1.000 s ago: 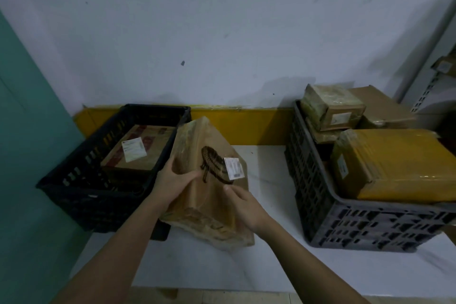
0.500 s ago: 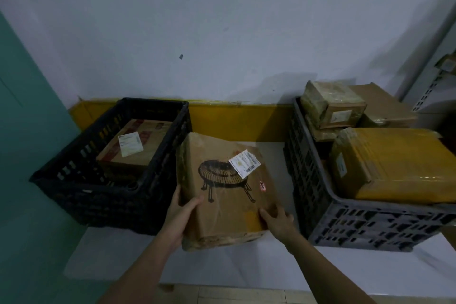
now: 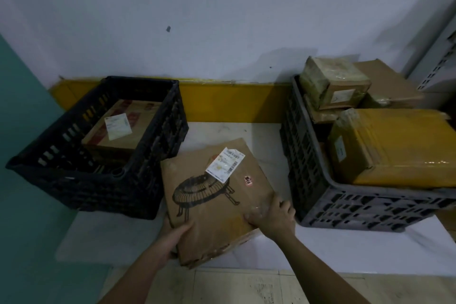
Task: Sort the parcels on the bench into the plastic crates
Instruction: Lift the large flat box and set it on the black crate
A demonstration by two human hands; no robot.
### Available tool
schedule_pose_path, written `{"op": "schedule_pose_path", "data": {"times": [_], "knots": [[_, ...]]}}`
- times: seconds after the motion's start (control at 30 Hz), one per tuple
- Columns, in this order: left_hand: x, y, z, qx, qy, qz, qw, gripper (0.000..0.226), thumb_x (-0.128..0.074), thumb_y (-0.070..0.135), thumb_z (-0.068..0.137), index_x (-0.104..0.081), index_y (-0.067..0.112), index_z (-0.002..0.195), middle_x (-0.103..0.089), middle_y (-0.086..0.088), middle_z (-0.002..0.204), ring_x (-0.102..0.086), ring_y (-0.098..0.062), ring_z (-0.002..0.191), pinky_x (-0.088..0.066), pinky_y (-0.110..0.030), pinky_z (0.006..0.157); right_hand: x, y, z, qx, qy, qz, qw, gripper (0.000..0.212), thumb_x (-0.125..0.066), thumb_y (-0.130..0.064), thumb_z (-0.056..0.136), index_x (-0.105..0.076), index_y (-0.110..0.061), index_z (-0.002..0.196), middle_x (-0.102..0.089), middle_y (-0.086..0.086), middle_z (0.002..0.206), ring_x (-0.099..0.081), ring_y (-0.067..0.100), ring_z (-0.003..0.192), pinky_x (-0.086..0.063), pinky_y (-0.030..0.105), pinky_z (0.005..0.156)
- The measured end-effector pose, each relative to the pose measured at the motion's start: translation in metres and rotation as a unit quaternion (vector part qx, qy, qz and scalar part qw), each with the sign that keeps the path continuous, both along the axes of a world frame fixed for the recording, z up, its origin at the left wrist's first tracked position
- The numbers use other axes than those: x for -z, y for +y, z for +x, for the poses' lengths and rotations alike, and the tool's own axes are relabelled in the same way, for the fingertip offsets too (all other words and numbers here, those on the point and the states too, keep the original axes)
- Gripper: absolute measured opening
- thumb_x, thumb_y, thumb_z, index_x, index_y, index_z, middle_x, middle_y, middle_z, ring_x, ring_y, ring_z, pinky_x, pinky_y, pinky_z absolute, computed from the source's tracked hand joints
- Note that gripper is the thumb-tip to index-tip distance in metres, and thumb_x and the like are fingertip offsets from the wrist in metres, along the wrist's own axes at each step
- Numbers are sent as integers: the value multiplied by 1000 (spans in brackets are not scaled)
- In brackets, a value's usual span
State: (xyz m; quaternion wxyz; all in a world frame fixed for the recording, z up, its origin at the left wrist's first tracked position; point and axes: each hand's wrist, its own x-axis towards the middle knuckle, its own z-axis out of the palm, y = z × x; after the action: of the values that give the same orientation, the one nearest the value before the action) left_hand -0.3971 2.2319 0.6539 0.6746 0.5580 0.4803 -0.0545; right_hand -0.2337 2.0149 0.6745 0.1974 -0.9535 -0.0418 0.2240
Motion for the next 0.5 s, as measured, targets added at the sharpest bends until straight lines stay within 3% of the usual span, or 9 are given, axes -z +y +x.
{"op": "schedule_pose_path", "data": {"times": [0.17, 0.33, 0.5], "knots": [[9, -2, -3, -1, 2, -9, 1000, 95, -76, 51, 79, -16, 43, 153, -45, 2, 148, -48, -29, 126, -44, -56, 99, 12, -2, -1, 32, 49, 72, 996, 119, -79, -67, 63, -3, -30, 147, -19, 9, 151, -22, 36, 140, -36, 53, 109], [13, 0, -2, -27, 0, -34, 999, 99, -83, 51, 72, -23, 46, 151, -49, 3, 144, -51, -28, 121, -47, -49, 85, 17, -10, 0, 30, 61, 111, 992, 120, -80, -66, 64, -3, -31, 149, -18, 8, 151, -22, 39, 139, -35, 55, 108], [18, 2, -3, -38, -25, -31, 998, 108, -88, 54, 57, -31, 43, 148, -55, 4, 138, -54, -27, 118, -47, -58, 94, 19, -11, -4, 42, 48, 131, 989, 125, -82, -63, 64, 1, -31, 152, -16, 8, 153, -19, 39, 141, -33, 54, 110]]}}
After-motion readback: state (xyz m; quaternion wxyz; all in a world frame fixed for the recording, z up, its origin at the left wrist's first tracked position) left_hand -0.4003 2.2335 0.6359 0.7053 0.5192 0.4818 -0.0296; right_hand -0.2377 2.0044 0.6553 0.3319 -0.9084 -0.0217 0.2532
